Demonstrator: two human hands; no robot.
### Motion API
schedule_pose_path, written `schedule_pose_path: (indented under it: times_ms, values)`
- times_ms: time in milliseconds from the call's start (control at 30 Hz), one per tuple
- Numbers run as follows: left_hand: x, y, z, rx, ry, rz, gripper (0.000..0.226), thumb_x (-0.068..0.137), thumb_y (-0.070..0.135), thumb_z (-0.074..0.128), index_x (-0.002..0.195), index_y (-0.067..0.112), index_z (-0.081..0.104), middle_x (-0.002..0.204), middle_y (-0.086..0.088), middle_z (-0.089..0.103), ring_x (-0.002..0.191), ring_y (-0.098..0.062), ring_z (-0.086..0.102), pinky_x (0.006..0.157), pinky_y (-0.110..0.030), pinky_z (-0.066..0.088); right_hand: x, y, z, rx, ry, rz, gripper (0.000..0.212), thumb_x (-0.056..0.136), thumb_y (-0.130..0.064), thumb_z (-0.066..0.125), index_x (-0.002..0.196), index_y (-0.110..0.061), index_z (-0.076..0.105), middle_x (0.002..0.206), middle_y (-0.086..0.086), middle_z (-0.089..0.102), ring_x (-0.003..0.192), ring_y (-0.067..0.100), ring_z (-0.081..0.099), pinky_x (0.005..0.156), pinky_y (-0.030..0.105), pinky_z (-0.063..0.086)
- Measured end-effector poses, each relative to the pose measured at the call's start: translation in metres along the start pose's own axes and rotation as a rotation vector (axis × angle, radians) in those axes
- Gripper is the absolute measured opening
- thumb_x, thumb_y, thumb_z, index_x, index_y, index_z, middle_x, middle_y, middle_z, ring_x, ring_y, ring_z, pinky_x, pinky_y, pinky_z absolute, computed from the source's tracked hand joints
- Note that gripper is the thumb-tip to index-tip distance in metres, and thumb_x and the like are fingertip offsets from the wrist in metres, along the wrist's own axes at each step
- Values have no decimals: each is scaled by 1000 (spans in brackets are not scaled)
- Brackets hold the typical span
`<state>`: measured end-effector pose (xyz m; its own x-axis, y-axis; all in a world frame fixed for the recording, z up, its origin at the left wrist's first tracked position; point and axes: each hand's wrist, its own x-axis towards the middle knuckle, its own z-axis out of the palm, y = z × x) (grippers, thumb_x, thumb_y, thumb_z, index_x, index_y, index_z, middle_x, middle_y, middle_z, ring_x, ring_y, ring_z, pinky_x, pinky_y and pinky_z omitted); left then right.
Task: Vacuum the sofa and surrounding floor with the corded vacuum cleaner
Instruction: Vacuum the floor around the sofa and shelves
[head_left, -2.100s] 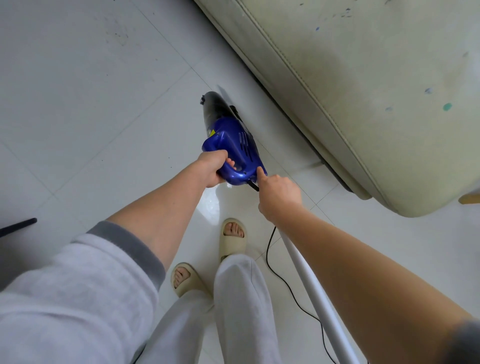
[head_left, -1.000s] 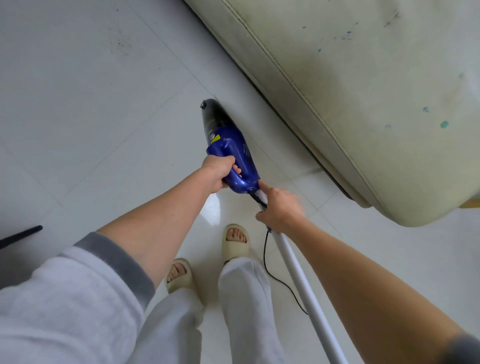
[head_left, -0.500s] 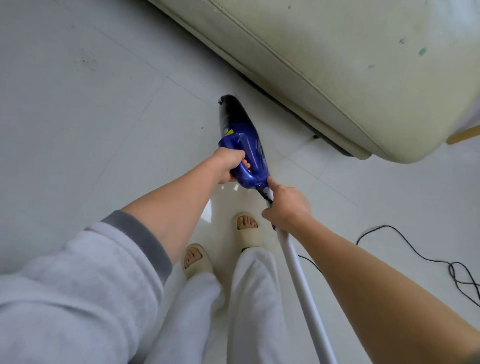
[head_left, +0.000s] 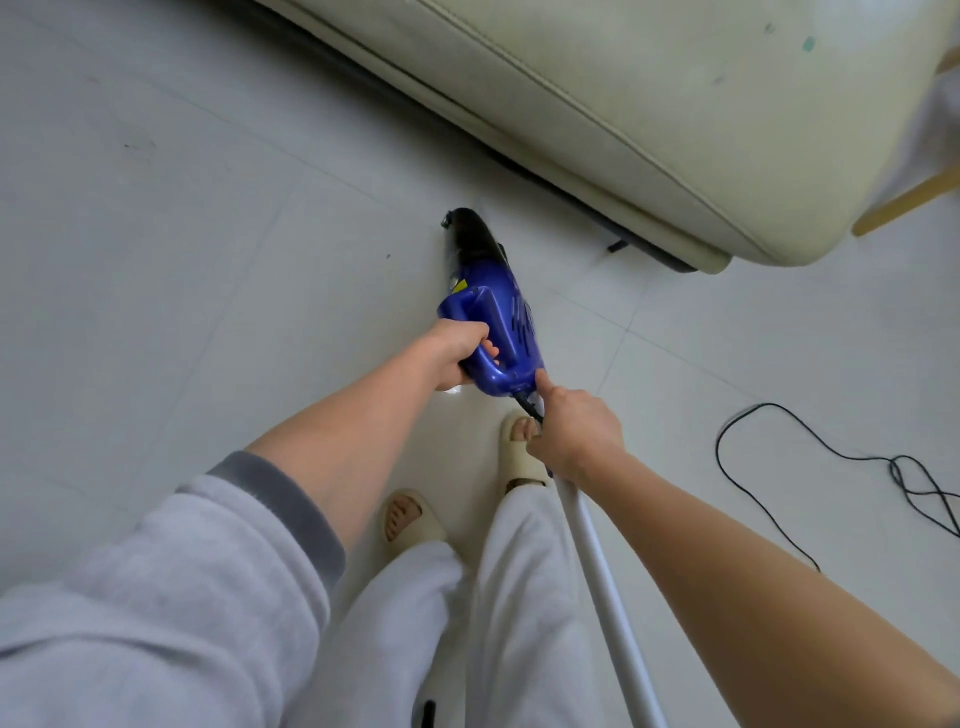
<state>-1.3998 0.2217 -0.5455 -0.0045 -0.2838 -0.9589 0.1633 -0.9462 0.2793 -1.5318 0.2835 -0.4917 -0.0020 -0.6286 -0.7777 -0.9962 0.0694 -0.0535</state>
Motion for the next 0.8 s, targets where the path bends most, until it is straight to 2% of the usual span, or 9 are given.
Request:
schedule_pose_path:
  times_ms: [100,267,567,700,800]
  values:
    - [2,-2,-21,-7,6,2,17,96,6,44,80,8,50,69,-3,51,61,-14,52,60,-27,48,0,-19,7,-33,-2,-5,65,80,-9,56,139,-23,30,81,2,49,74,25,51,57,30,38]
    - [3,-5,-50,-52,41,14,18,96,6,44,79,9,50,69,-3,51,62,-14,52,62,-28,49,4,-43,12,-72,-5,-57,66,80,-9,58,138,-23,30,83,3,55,73,24,56,58,31,42]
    - [14,22,-106,-194,140,35,20,95,4,41,77,8,49,69,-3,49,61,-13,50,56,-27,48,39,-96,-10,-197,30,-208,61,82,-8,57,137,-19,32,69,-1,38,73,25,48,59,31,37]
    - [24,42,-114,-264,166,48,20,95,3,41,77,8,48,68,-3,48,60,-12,49,54,-26,47,64,-107,-24,-212,8,-241,72,84,-7,56,147,-19,23,85,3,46,78,25,47,63,31,38]
    - [38,59,-113,-354,184,44,21,96,4,41,76,9,48,68,-2,47,59,-12,48,55,-26,45,88,-111,-41,-257,11,-271,79,87,-6,53,153,-21,12,96,6,52,88,26,56,66,33,42]
